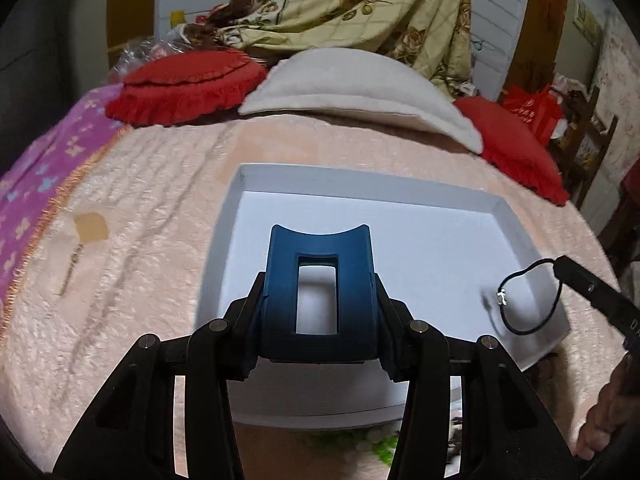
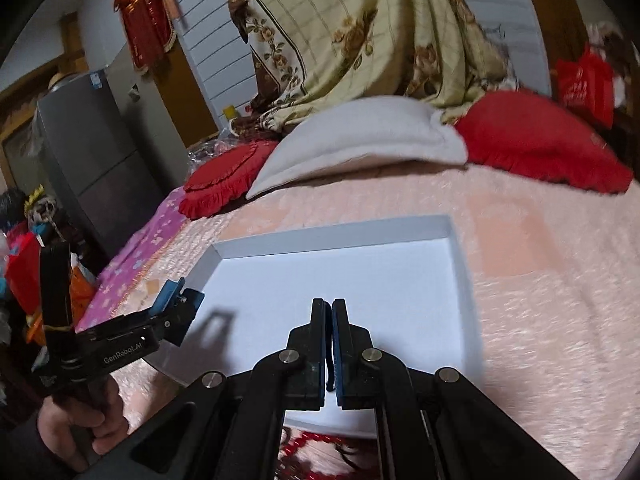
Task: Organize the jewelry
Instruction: 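Lower the clip and hair tie into the tray and open both grippers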
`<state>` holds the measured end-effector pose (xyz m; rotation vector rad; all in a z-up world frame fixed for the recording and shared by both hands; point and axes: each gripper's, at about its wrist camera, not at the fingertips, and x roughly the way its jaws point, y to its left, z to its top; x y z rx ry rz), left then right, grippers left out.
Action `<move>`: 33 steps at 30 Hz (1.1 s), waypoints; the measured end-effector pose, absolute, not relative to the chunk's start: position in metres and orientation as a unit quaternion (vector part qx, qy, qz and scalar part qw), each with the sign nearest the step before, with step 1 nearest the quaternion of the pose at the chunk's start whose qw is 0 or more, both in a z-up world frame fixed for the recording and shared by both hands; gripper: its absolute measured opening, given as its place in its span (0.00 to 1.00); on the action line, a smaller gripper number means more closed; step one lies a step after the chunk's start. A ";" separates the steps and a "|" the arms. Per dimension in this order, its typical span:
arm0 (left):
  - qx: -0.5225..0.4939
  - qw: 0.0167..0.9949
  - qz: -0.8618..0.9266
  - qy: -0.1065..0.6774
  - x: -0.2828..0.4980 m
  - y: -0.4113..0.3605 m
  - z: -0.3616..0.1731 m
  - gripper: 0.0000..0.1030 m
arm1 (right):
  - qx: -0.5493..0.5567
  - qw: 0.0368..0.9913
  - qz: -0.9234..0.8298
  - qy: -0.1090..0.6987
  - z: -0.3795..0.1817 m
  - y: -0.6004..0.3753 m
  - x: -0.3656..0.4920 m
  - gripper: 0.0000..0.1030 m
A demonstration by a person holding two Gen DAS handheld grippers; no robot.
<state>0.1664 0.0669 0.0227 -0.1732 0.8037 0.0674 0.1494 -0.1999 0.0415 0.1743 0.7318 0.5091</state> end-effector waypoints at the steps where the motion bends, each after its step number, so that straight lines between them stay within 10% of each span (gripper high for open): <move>1: -0.087 0.913 0.032 0.398 0.166 0.069 0.020 0.44 | 0.094 0.894 0.251 0.358 0.039 -0.199 0.153 0.02; 33: -0.072 0.891 0.066 0.444 0.177 0.080 -0.014 0.45 | 0.099 0.889 0.121 0.430 -0.005 -0.242 0.178 0.02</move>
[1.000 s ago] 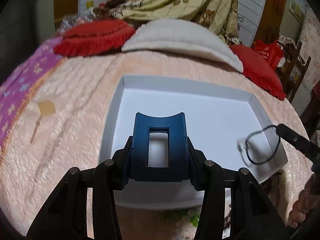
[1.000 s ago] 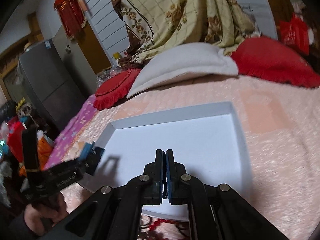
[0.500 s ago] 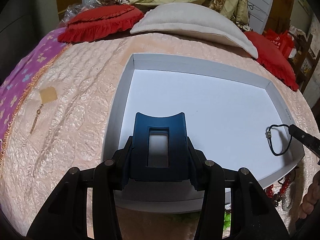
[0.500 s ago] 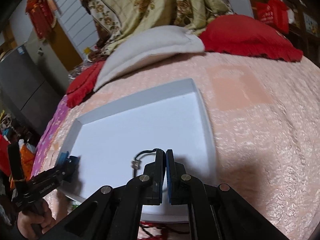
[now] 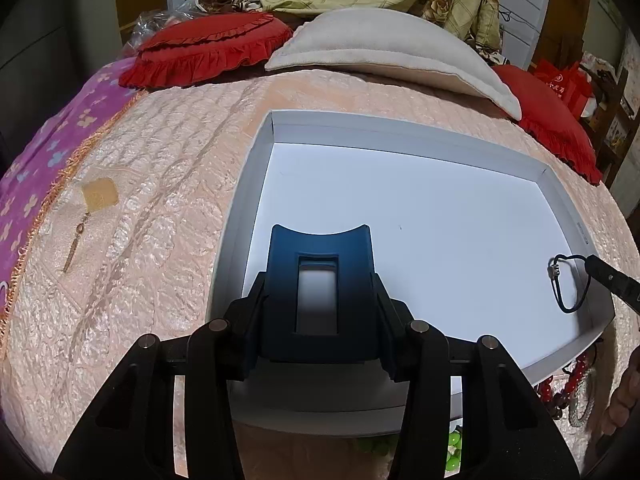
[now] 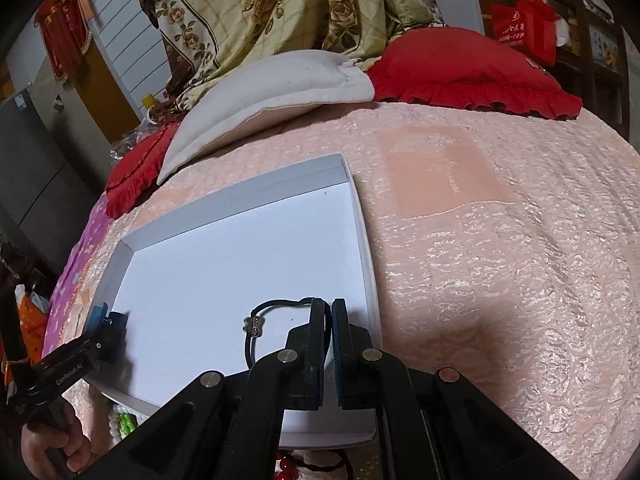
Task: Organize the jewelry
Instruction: 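Lower the clip and hair tie into the tray and open both grippers, then withdraw both open grippers from the tray toward the remaining jewelry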
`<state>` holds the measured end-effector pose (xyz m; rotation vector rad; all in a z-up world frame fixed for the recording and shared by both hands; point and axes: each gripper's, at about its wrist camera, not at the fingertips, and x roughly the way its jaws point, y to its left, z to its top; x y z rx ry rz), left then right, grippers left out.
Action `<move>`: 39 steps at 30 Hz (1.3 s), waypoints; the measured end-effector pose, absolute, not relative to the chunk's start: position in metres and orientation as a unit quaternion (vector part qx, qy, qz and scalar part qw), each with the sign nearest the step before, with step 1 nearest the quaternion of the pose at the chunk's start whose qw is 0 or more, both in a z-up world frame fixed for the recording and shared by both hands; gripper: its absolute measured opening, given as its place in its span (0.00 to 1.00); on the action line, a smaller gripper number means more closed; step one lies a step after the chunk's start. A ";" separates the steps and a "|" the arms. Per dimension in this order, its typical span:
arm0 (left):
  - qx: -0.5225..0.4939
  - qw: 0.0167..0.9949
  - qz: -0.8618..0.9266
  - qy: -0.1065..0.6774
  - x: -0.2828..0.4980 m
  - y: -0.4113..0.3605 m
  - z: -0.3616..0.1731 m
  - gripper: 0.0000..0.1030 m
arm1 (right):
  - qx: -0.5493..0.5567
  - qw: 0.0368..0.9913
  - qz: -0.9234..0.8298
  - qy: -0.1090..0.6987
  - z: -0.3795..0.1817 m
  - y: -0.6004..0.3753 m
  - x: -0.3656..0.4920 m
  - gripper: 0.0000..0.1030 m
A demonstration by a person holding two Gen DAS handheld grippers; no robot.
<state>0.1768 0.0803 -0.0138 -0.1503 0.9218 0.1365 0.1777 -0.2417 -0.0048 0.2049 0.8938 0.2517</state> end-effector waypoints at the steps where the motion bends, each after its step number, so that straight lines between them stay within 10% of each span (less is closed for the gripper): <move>1: -0.073 0.891 0.065 0.444 0.177 0.081 -0.014 0.45 | 0.096 0.890 0.118 0.429 -0.004 -0.241 0.177 0.03; 13: -0.104 0.899 0.056 0.422 0.172 0.088 -0.001 0.58 | 0.093 0.897 0.135 0.410 0.007 -0.234 0.170 0.37; 32: -0.084 0.914 -0.015 0.397 0.081 0.079 0.014 0.65 | 0.061 0.923 0.135 0.355 0.039 -0.249 0.081 0.38; 39: -0.040 0.907 -0.038 0.418 0.071 0.050 -0.010 0.53 | 0.063 0.917 0.099 0.381 0.019 -0.277 0.044 0.40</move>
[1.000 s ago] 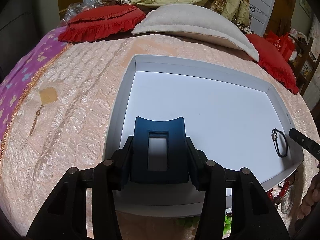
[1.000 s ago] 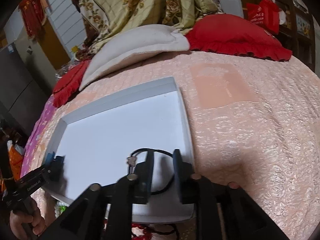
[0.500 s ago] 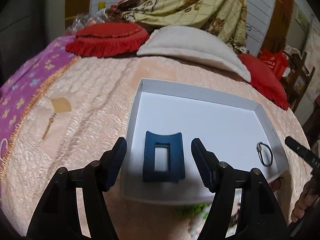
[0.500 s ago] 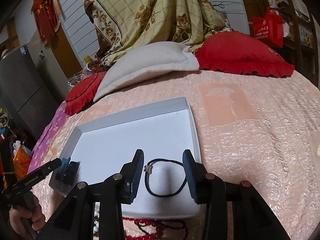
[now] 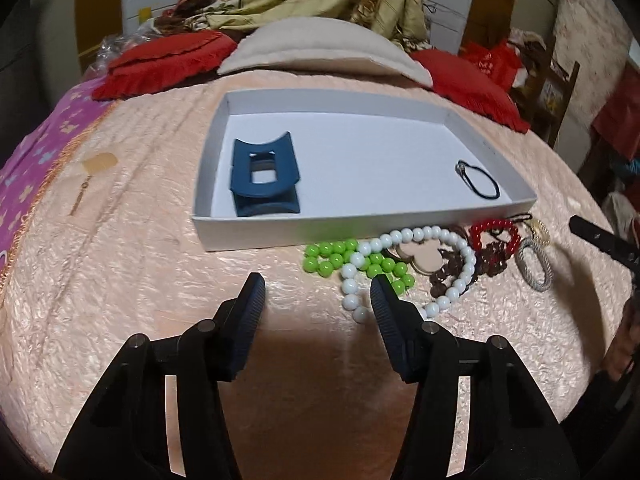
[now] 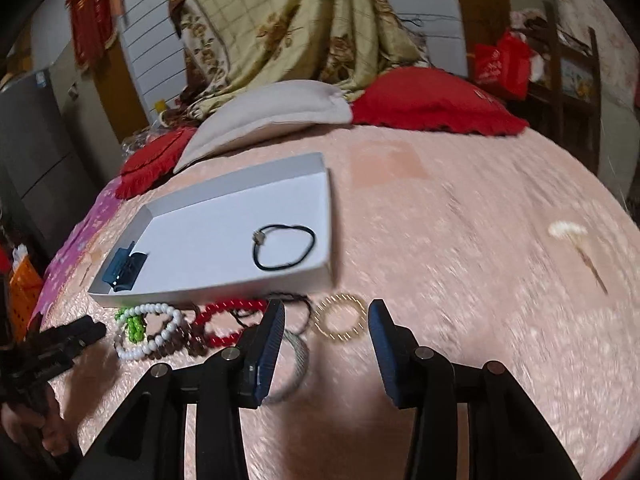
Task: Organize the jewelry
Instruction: 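Withdraw both open grippers from the tray toward the remaining jewelry, then grasp the white bead bracelet with the left gripper while the right grasps the grey braided bangle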
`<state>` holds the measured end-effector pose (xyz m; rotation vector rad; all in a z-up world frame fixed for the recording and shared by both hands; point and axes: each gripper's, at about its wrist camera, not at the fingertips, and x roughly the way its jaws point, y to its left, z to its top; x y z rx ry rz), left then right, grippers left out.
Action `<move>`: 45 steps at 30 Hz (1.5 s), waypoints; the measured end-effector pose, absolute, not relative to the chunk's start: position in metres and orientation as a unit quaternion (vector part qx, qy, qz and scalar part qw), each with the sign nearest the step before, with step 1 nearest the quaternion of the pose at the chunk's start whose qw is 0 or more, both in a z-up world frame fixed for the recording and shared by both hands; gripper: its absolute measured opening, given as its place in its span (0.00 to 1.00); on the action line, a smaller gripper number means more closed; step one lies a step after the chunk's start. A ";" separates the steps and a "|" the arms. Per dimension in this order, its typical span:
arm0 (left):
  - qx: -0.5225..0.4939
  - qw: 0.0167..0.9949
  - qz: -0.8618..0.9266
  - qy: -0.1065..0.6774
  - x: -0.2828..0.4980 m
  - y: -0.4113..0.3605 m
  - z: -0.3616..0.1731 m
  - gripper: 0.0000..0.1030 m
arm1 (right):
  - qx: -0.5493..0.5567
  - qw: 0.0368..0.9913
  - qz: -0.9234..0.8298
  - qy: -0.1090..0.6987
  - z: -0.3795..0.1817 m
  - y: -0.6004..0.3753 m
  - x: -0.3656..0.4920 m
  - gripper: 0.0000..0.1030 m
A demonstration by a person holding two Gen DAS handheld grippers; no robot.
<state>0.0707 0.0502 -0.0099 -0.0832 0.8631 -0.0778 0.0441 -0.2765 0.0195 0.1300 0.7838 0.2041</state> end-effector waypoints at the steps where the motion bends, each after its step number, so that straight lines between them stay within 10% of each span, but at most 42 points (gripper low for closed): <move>1: -0.040 0.906 -0.038 0.421 0.074 0.049 -0.013 0.53 | 0.068 0.917 0.098 0.382 0.018 -0.281 0.042 0.40; 10: -0.031 0.898 -0.042 0.437 0.086 0.036 -0.022 0.49 | 0.081 0.912 0.100 0.389 0.013 -0.288 0.044 0.40; 14: -0.034 0.898 -0.040 0.437 0.086 0.037 -0.022 0.13 | 0.077 0.913 0.097 0.389 0.013 -0.287 0.044 0.40; 17: -0.037 0.897 -0.049 0.438 0.084 0.038 -0.022 0.08 | 0.080 0.913 0.090 0.391 0.011 -0.292 0.044 0.40; 30: -0.063 0.912 -0.078 0.398 0.066 0.040 0.003 0.08 | 0.062 0.897 0.145 0.414 -0.001 -0.284 0.030 0.40; 45: -0.076 0.913 -0.075 0.394 0.067 0.047 0.007 0.07 | -0.068 0.890 0.157 0.423 -0.024 -0.230 0.054 0.16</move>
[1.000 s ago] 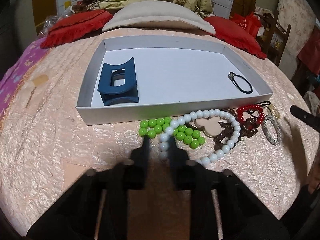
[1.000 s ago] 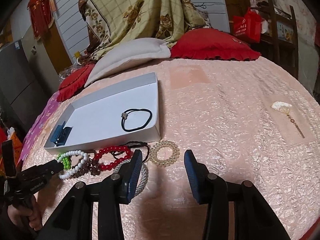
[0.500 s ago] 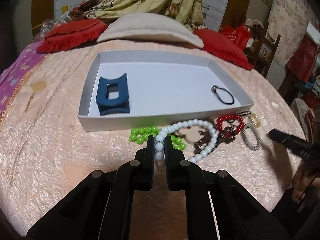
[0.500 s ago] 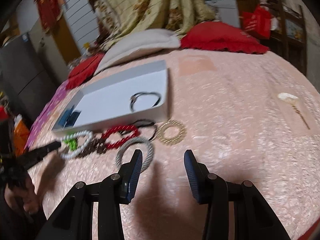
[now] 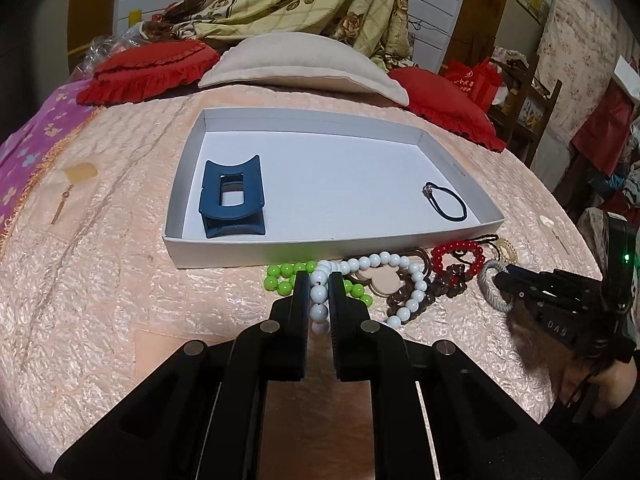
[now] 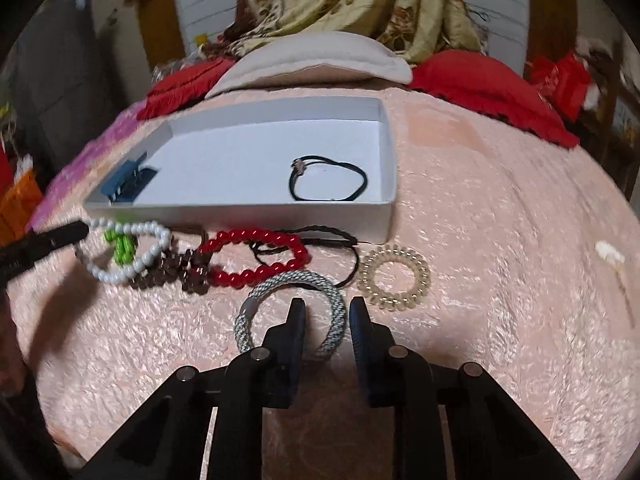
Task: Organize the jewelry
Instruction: 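Grasp the white bead bracelet with the left gripper while the right grasps the grey braided bangle, then lift the white bracelet and grey bangle and carry both over the tray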
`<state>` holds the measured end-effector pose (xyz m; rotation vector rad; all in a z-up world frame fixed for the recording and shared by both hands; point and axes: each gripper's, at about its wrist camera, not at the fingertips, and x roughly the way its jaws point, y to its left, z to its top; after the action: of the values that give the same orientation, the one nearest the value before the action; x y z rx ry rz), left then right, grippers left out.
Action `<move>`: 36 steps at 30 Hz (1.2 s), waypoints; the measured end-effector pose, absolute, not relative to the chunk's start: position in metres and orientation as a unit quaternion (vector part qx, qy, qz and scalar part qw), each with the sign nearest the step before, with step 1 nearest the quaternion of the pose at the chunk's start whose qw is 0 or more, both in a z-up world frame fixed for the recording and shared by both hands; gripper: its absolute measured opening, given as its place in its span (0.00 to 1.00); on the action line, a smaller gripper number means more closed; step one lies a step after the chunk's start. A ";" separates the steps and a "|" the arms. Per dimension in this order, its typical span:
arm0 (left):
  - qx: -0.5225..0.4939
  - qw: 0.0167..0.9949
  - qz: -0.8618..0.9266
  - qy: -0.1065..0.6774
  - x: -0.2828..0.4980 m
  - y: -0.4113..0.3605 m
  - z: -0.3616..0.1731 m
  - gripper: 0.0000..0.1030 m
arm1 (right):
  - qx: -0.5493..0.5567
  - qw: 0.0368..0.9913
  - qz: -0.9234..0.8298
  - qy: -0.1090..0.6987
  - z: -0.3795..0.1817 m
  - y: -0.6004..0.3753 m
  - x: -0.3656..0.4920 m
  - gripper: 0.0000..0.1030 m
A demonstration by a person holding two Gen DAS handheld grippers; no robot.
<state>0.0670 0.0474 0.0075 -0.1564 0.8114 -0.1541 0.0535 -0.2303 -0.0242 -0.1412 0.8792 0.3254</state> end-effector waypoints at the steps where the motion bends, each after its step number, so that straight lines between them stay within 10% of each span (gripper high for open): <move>1: -0.075 0.913 -0.075 0.394 0.067 0.048 0.007 0.08 | -0.074 0.890 0.157 0.422 -0.024 -0.228 0.052 0.14; 36: -0.070 0.929 -0.065 0.358 0.059 0.035 0.034 0.07 | -0.017 0.909 0.199 0.367 0.007 -0.222 0.027 0.06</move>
<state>0.0587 0.0354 0.0336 -0.1433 0.7333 -0.1331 0.0269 -0.2225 0.0067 -0.0356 0.7570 0.4108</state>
